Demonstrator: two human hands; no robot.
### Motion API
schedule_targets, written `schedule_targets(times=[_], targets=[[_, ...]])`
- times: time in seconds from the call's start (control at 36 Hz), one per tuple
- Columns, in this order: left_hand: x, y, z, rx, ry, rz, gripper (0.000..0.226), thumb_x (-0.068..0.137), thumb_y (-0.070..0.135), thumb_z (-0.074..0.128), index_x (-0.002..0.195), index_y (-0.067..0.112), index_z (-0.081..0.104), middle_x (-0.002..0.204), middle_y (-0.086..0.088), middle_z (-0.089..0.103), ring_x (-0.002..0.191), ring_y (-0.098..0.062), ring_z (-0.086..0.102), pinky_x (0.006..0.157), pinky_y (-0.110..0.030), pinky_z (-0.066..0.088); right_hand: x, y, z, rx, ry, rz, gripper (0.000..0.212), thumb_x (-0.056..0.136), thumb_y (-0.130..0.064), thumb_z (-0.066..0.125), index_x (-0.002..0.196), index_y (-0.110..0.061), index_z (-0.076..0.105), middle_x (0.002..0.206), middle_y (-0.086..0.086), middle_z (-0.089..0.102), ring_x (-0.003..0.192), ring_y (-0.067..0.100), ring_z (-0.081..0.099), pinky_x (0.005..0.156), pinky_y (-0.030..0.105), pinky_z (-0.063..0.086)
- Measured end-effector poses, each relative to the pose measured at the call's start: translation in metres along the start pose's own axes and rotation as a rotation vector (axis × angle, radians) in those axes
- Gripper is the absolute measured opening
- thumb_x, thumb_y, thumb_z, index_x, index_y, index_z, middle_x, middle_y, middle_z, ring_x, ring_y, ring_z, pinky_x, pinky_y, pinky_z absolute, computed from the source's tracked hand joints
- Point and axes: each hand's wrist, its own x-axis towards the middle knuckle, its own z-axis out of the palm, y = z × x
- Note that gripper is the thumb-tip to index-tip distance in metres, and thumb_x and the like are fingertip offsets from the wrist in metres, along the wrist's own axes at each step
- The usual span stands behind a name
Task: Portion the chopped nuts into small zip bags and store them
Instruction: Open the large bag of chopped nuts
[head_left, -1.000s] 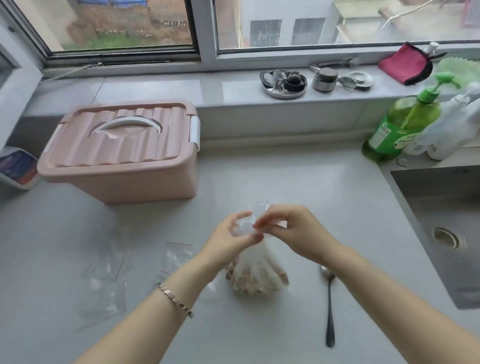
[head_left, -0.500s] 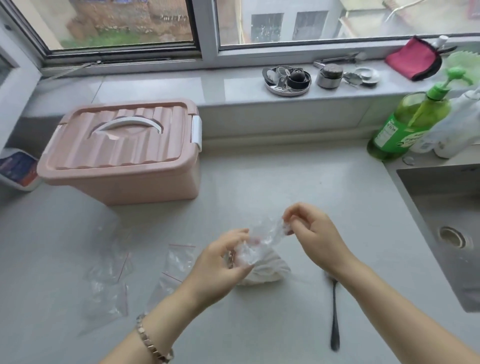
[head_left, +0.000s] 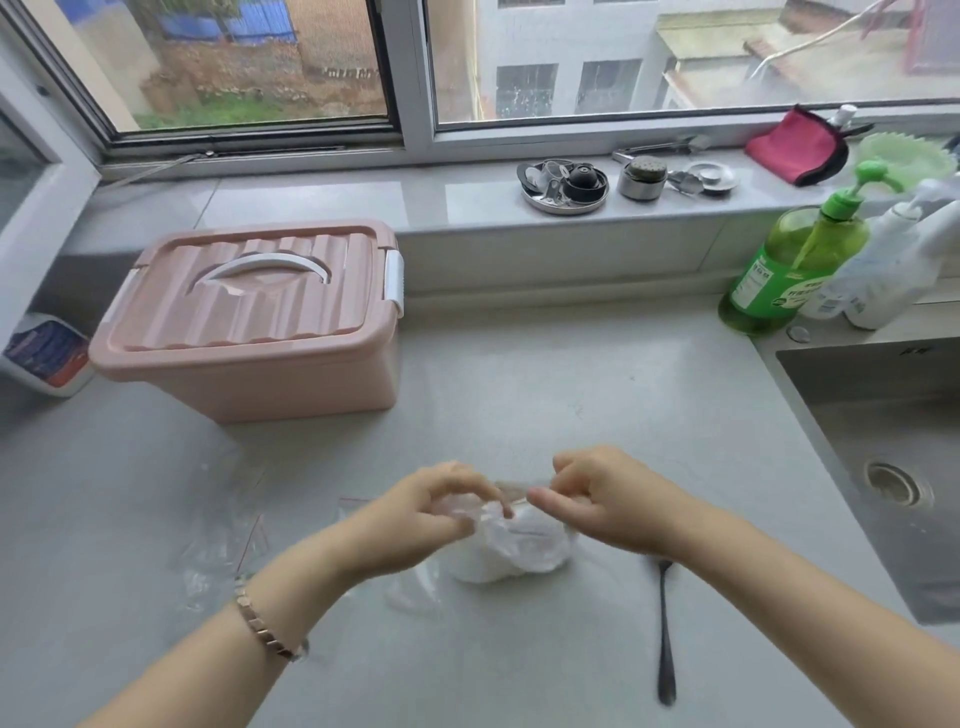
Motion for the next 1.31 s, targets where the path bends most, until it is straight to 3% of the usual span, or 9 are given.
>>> schedule_targets(times=[0.14,0.39,0.5,0.61,0.75,0.89,1.0,1.17,1.31], targets=[[-0.006,0.004,0.005,-0.050,-0.019,-0.067,0.028,0.068,0.041,0.057,0.077,0.014,0.061,0.071,0.007,0.050,0.066,-0.007,0.041,0.066,-0.022,0.031,-0.006,0.009,0.003,-0.087,0.052,-0.095,0.032,0.064,-0.016,0.046,0.044,-0.029,0.024,0.066,-0.014,0.049,0.060,0.003,0.043,0.074,0.016,0.031],[0.011,0.029,0.026,0.585,0.341,-0.377,0.053,0.084,0.057,0.050,0.058,0.012,0.060,0.057,-0.002,0.057,0.060,-0.023,0.054,0.055,-0.028,0.037,-0.007,0.011,0.003,-0.221,-0.063,-0.015,0.043,0.081,0.002,0.039,0.094,-0.029,0.067,0.083,-0.021,0.037,0.084,0.013,0.041,0.075,0.011,0.029],[0.019,0.028,0.032,0.789,0.332,-0.313,0.018,0.087,0.027,0.055,0.104,0.024,0.061,0.109,0.001,0.057,0.101,-0.023,0.057,0.078,-0.028,0.040,-0.009,0.011,0.004,-0.256,-0.074,0.131,0.034,0.090,-0.021,0.051,0.121,-0.035,0.058,0.093,-0.011,0.033,0.090,0.019,0.043,0.076,0.018,0.031],[0.023,0.017,0.036,0.906,0.225,-0.223,0.056,0.081,-0.004,0.043,0.126,0.029,0.046,0.121,-0.003,0.035,0.106,-0.025,0.048,0.075,-0.029,0.033,-0.011,0.011,0.006,-0.321,-0.112,0.332,0.050,0.082,-0.053,0.059,0.127,-0.033,0.052,0.106,-0.003,0.032,0.087,0.019,0.040,0.091,0.025,0.034],[0.024,-0.011,0.036,0.897,0.008,-0.184,0.071,0.078,-0.010,0.039,0.135,0.033,0.040,0.150,0.001,0.022,0.130,-0.023,0.028,0.103,-0.031,0.029,-0.009,0.022,0.023,-0.380,-0.129,0.420,0.071,0.079,-0.032,0.067,0.139,-0.034,0.029,0.130,0.002,0.024,0.102,0.019,0.037,0.095,0.027,0.028],[0.029,-0.026,0.043,0.419,0.305,-0.406,0.025,0.081,0.011,0.050,0.092,0.018,0.071,0.093,-0.010,0.069,0.093,-0.026,0.062,0.076,-0.029,0.049,0.001,0.038,0.048,-0.108,-0.024,0.562,0.080,0.077,-0.011,0.061,0.141,-0.035,0.020,0.149,0.003,0.001,0.135,0.027,0.010,0.109,0.037,0.017],[0.038,-0.026,0.038,0.330,0.455,-0.485,0.034,0.065,0.041,0.062,0.046,0.017,0.047,0.047,-0.005,0.040,0.052,-0.023,0.040,0.050,-0.026,0.030,0.013,0.034,0.052,0.634,0.109,0.696,0.059,0.085,-0.029,0.060,0.138,-0.020,0.037,0.144,0.005,0.033,0.129,0.021,0.035,0.097,0.028,0.034],[0.051,-0.024,0.041,0.345,0.158,-0.264,0.037,0.076,-0.002,0.059,0.060,0.029,0.048,0.075,0.008,0.037,0.076,-0.016,0.046,0.057,-0.011,0.033,0.023,0.023,0.077,0.419,0.060,0.545,0.060,0.072,-0.026,0.075,0.126,-0.021,0.049,0.124,-0.001,0.048,0.112,0.012,0.049,0.077,0.011,0.033],[0.050,-0.037,0.032,0.725,0.091,-0.348,0.032,0.087,-0.002,0.044,0.105,0.014,0.064,0.116,-0.005,0.040,0.110,-0.026,0.043,0.081,-0.032,0.040,0.020,0.037,0.077,0.111,0.050,0.311,0.037,0.080,0.005,0.050,0.107,-0.017,0.062,0.110,0.002,0.049,0.098,0.022,0.054,0.078,0.022,0.039]])
